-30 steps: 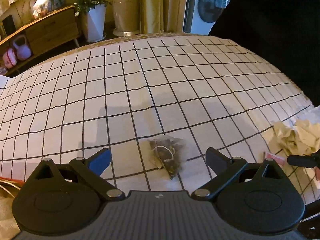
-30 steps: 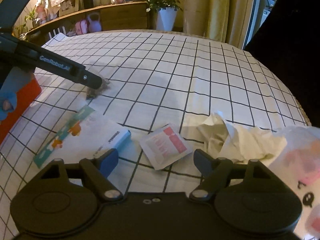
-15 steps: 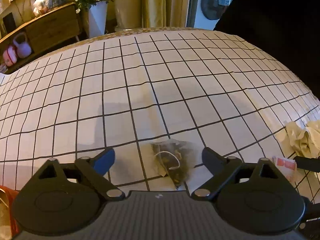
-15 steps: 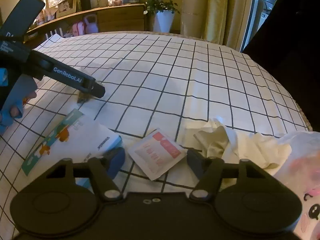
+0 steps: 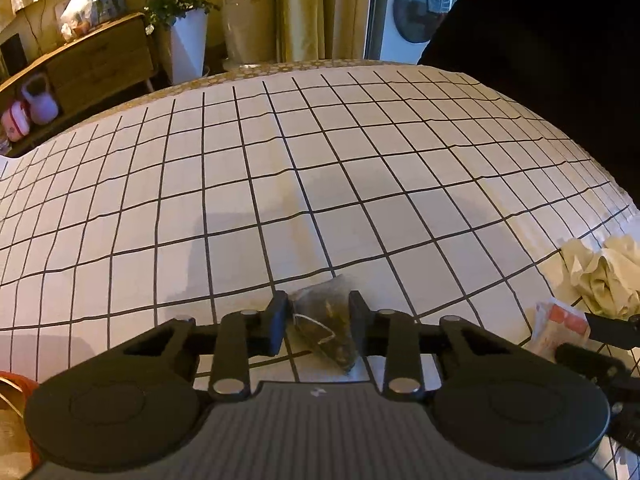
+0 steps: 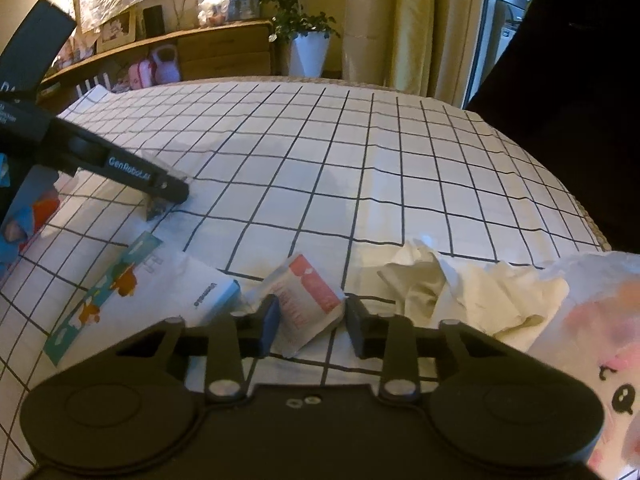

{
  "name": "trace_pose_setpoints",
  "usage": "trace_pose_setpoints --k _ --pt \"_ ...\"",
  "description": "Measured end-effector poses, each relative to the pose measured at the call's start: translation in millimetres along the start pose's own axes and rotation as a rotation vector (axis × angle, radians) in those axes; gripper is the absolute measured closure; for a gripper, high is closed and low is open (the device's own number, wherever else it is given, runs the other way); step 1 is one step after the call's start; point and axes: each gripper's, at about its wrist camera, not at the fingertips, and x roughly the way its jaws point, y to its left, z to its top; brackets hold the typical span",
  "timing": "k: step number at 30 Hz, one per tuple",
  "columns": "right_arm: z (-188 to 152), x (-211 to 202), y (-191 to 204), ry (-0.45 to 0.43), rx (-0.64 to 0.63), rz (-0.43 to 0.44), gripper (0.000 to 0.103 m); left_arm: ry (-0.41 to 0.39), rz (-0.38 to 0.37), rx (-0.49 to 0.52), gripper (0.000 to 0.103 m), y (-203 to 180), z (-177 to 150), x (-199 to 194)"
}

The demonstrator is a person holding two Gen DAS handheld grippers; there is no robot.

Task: Organize soft objects
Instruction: 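Carry the tea bag and sachet over the tin box and lower them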

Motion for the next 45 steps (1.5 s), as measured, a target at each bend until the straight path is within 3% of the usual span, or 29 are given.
trace_pose_setpoints --k 11,18,27,38,45 --pt "-7.0 -23.5 5.9 -0.058 0.033 -0.011 0.103 -0.009 -0.006 -0.021 0.077 6.7 0.4 -25.2" --pt "-10.7 -57.6 9.2 -0.101 0.080 -0.018 0.103 -0.021 -0.038 -0.038 0.077 14.4 -0.2 -56.6" --pt "-10.7 -117.0 29.4 -0.154 0.110 0.041 0.103 -0.027 -0.078 -0.029 0.077 23.8 -16.1 -114.0" --pt "-0.9 -171.5 87.7 -0.206 0.065 0.152 0.103 -0.039 -0.095 -0.010 0.077 59.5 -44.7 -184.0" --pt "12.7 -183.8 131.7 -0.227 0.018 0.241 0.103 -0.042 -0.088 -0.006 0.077 95.8 -61.7 -222.2"
